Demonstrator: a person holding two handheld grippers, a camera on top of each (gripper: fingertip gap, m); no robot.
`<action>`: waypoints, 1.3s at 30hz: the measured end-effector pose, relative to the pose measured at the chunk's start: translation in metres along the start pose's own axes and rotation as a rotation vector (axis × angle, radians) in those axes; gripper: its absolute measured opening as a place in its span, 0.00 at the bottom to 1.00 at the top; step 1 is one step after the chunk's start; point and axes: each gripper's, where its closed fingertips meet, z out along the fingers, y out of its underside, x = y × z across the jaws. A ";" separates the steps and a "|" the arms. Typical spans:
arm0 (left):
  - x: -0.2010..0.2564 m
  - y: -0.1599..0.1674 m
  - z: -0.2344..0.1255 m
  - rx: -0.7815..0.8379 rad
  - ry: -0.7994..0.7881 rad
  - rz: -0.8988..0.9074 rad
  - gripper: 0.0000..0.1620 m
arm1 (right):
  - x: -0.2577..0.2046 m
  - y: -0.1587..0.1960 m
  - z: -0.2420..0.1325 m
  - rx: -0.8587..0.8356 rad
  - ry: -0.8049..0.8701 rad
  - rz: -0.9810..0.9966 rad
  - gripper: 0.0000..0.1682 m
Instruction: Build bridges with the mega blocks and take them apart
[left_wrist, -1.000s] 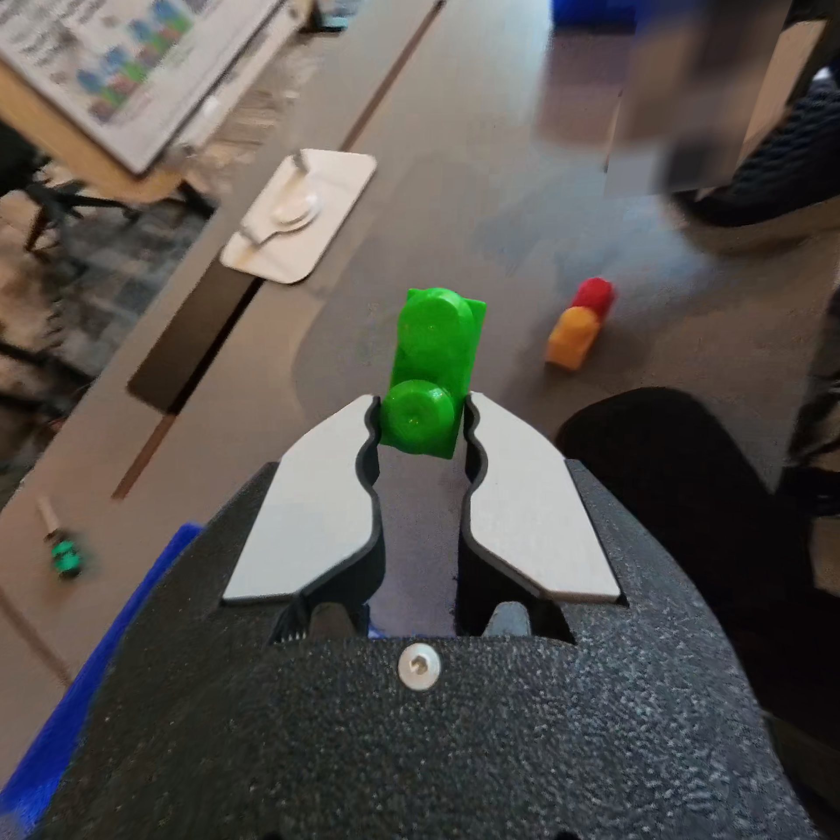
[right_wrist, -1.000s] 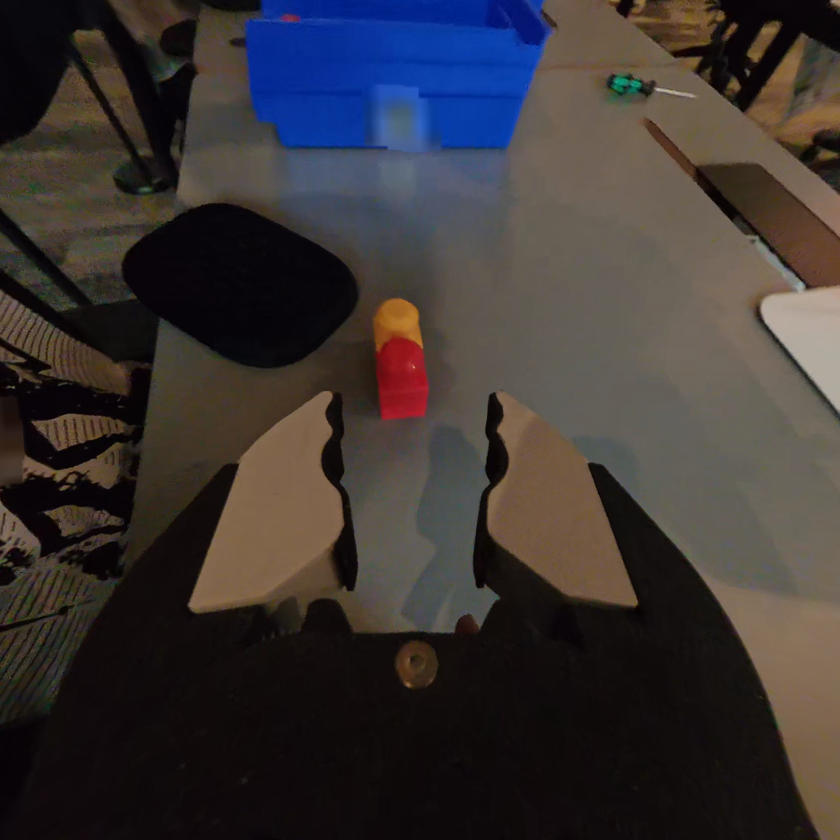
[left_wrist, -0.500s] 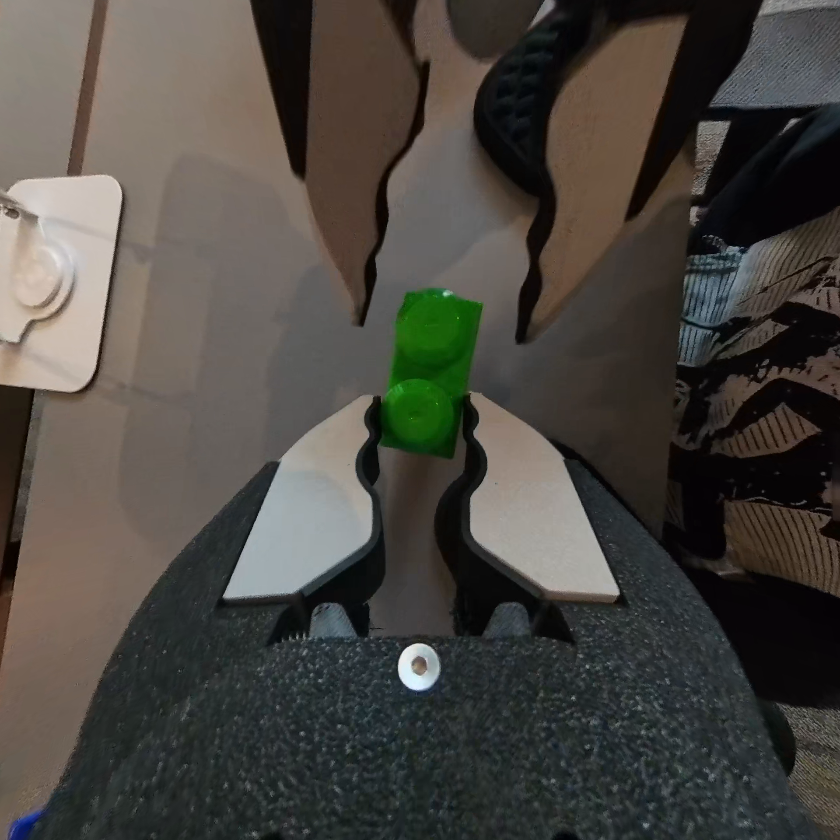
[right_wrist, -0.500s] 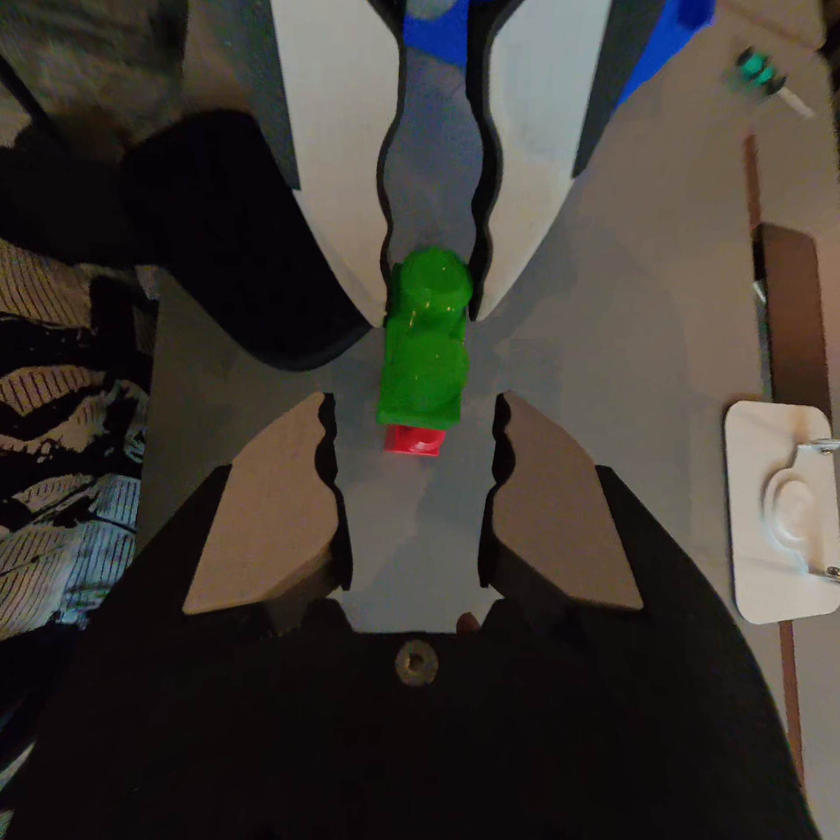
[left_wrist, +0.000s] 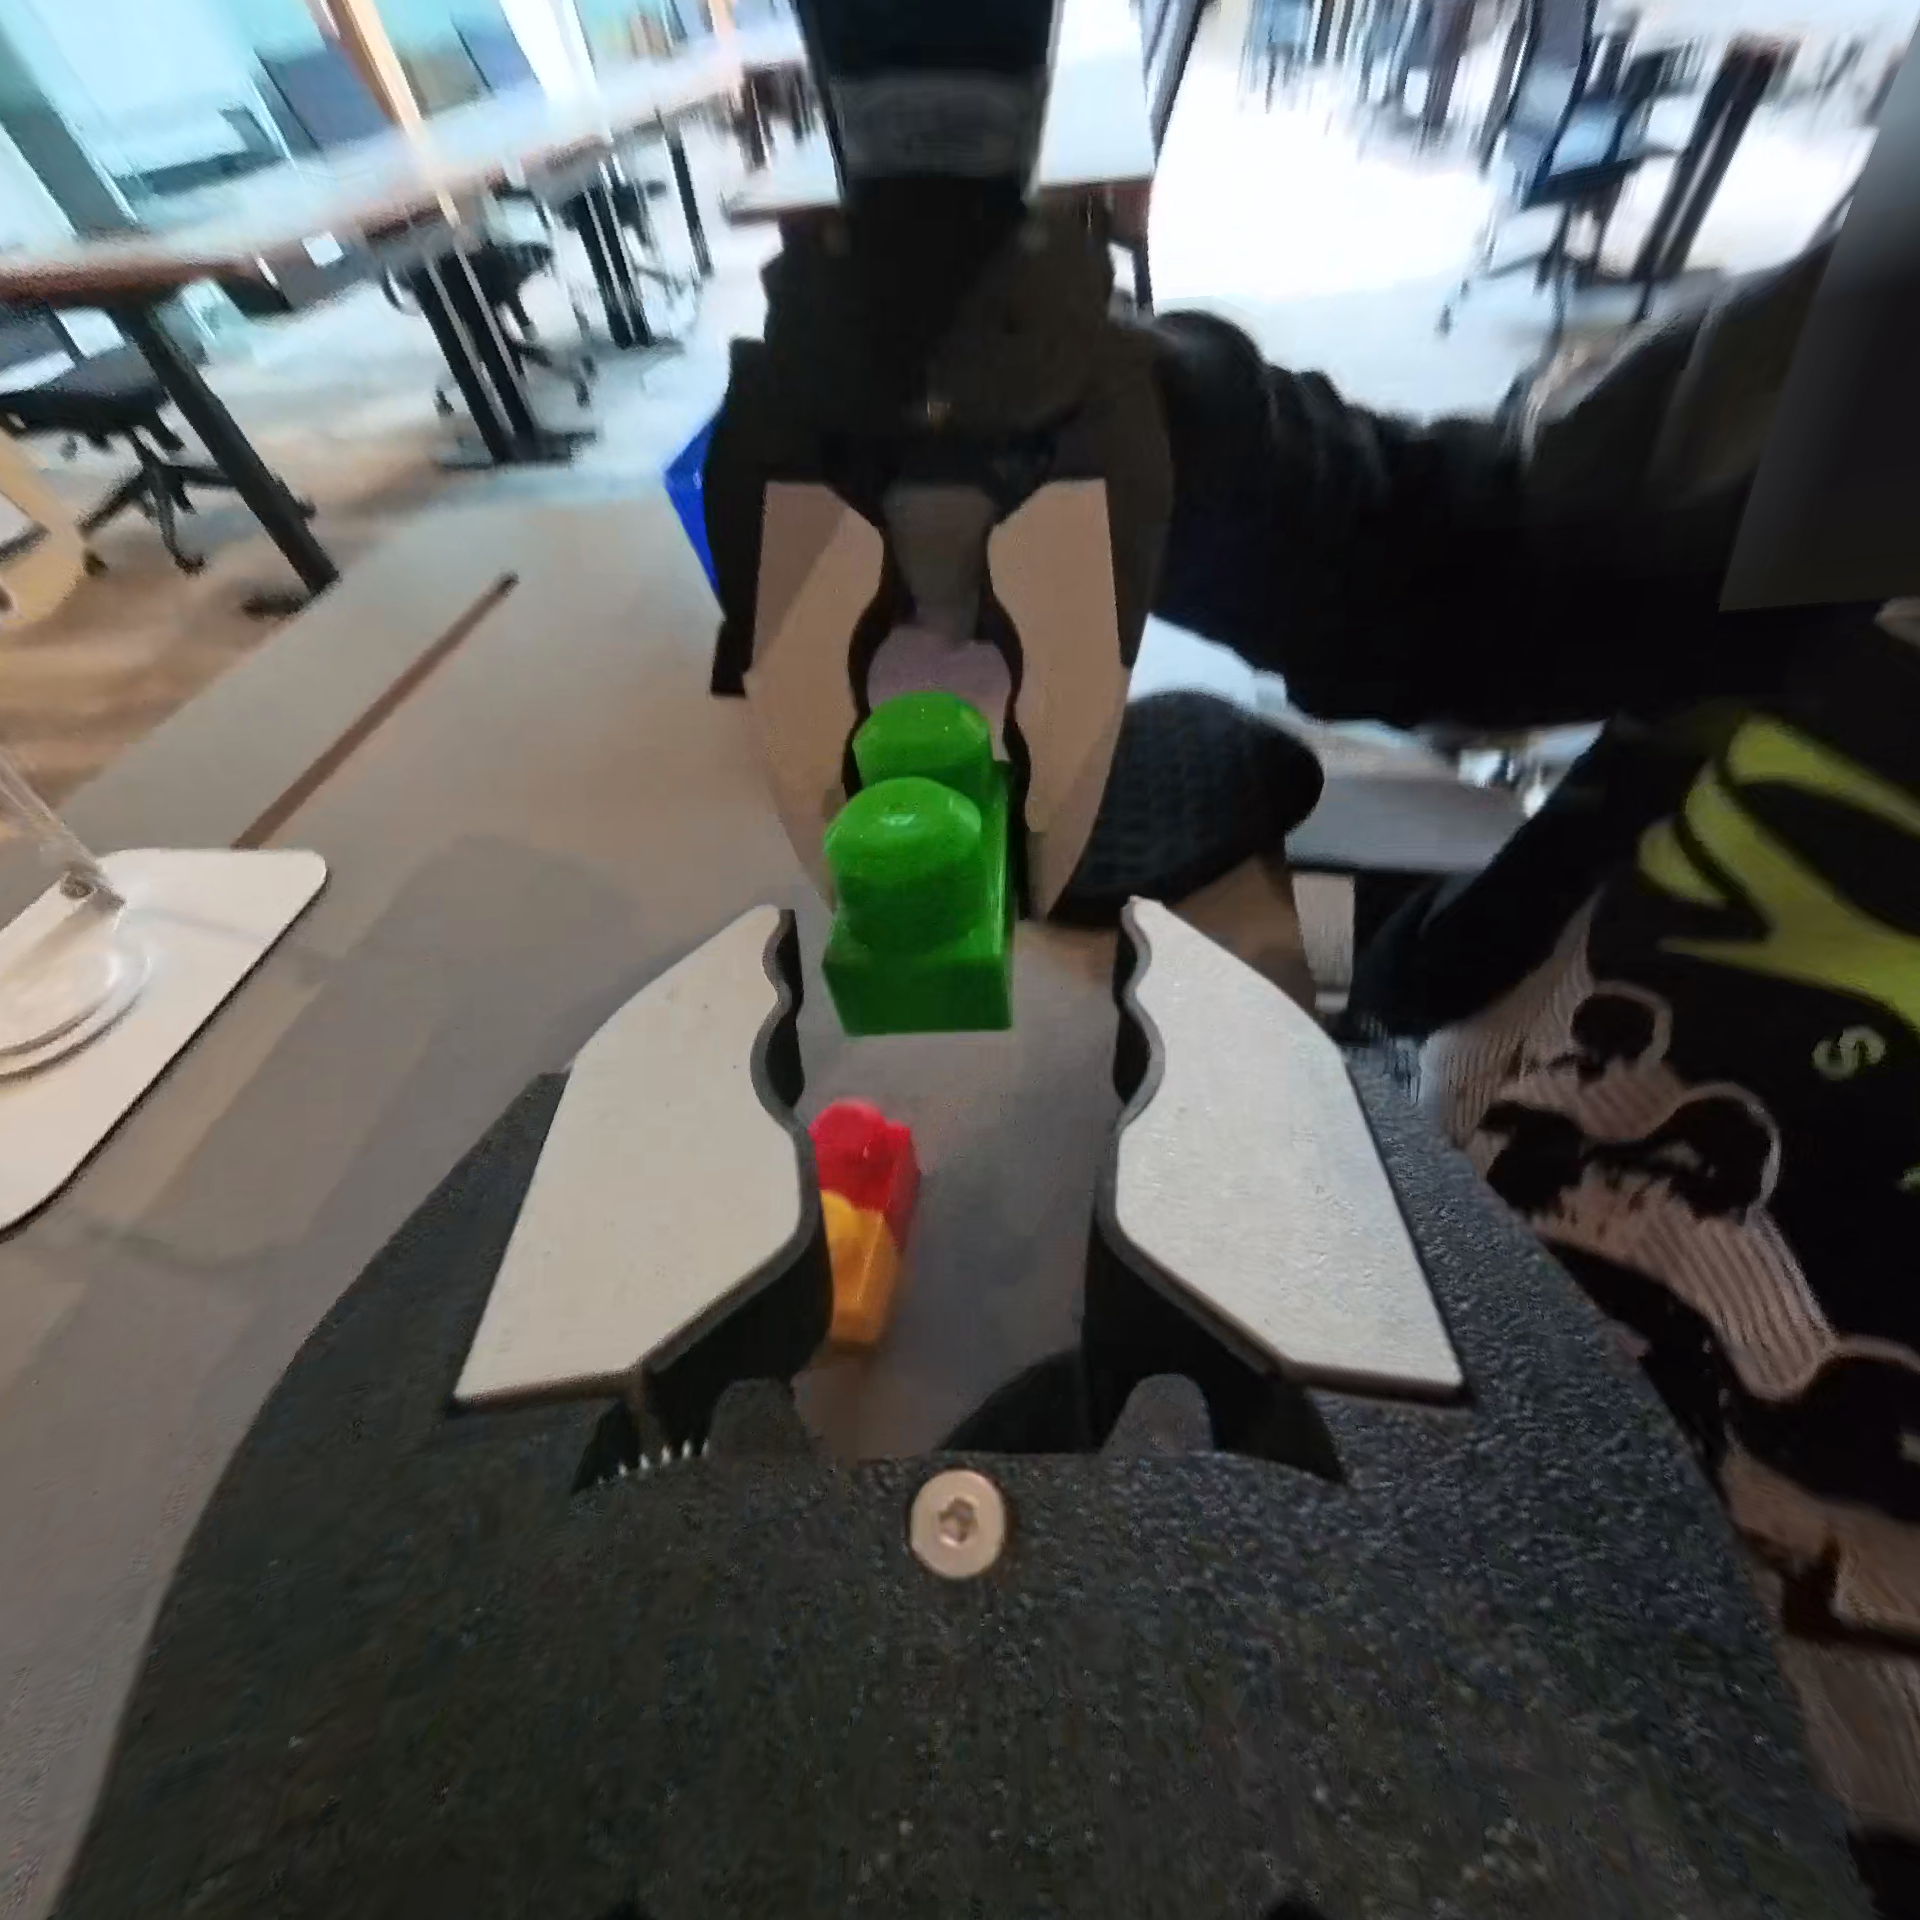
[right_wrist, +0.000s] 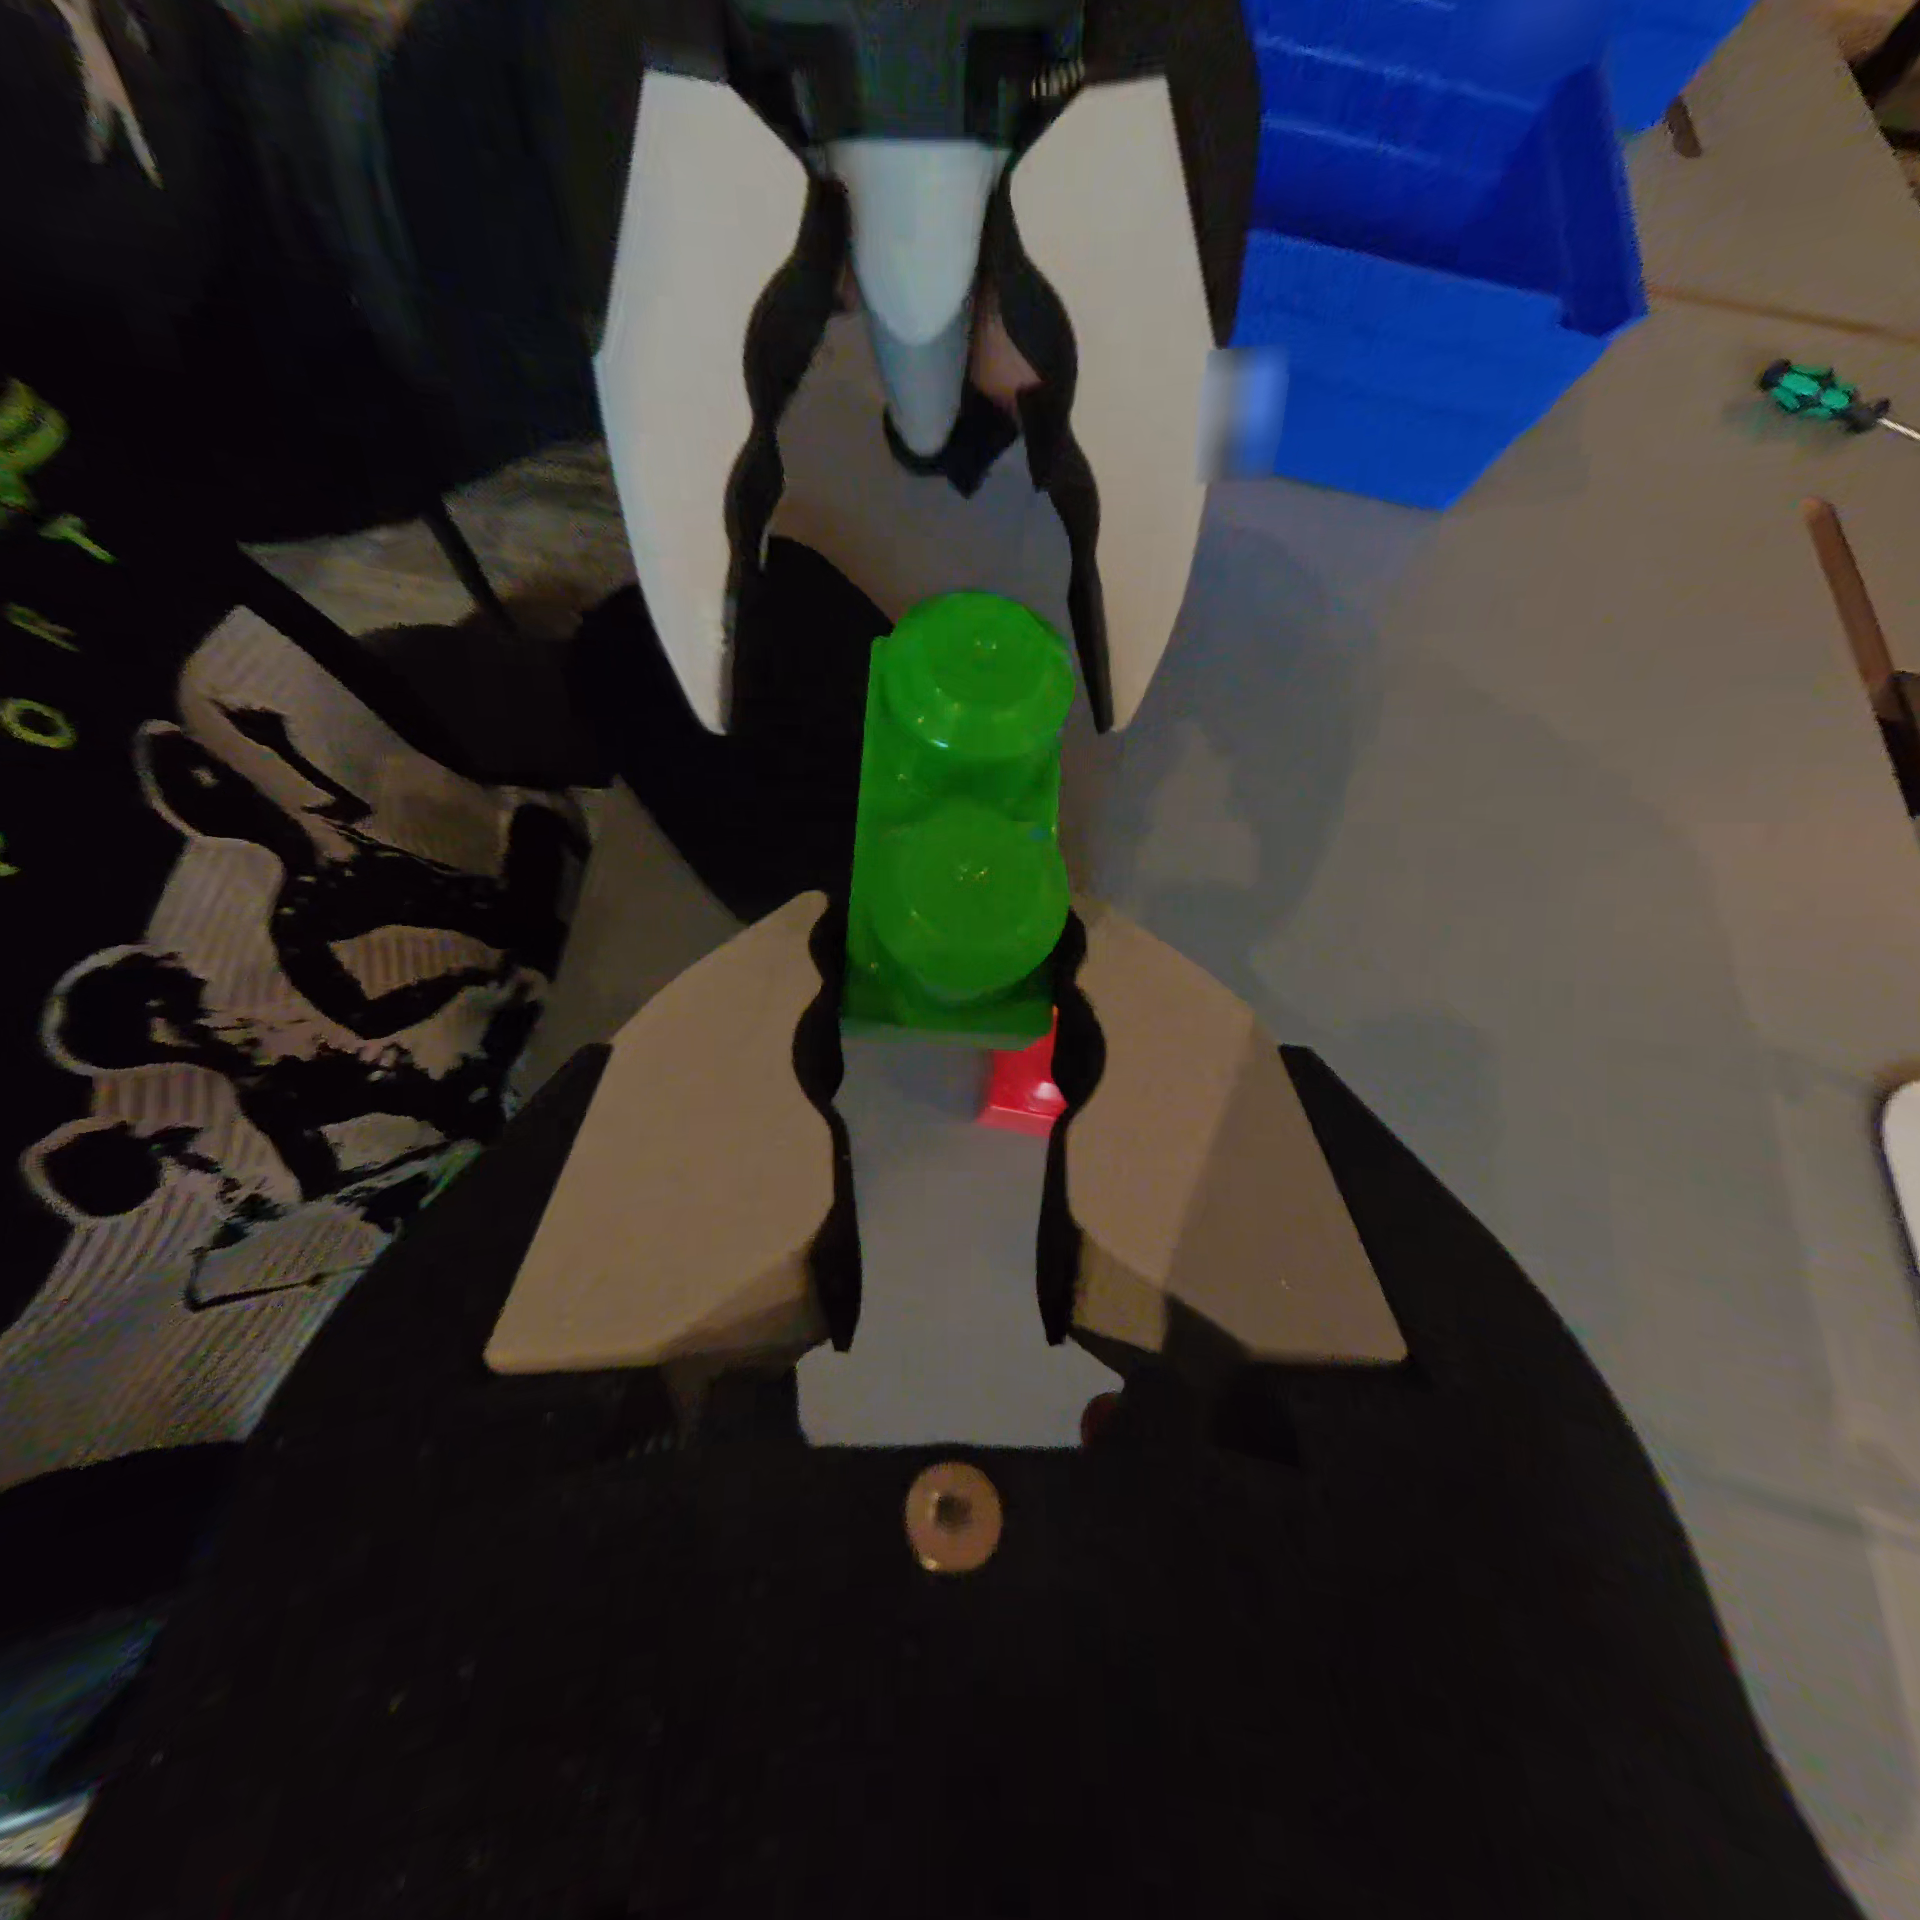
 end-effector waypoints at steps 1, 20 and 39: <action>0.000 -0.003 0.000 0.050 -0.007 -0.020 0.34 | -0.001 -0.001 -0.002 0.015 -0.016 0.009 0.22; -0.004 0.034 0.023 0.030 -0.032 -0.035 0.22 | -0.008 0.020 -0.005 -0.460 -0.046 -0.044 0.32; -0.041 0.097 -0.010 -0.041 0.034 0.036 0.41 | 0.024 0.034 0.029 -0.757 0.049 0.060 0.21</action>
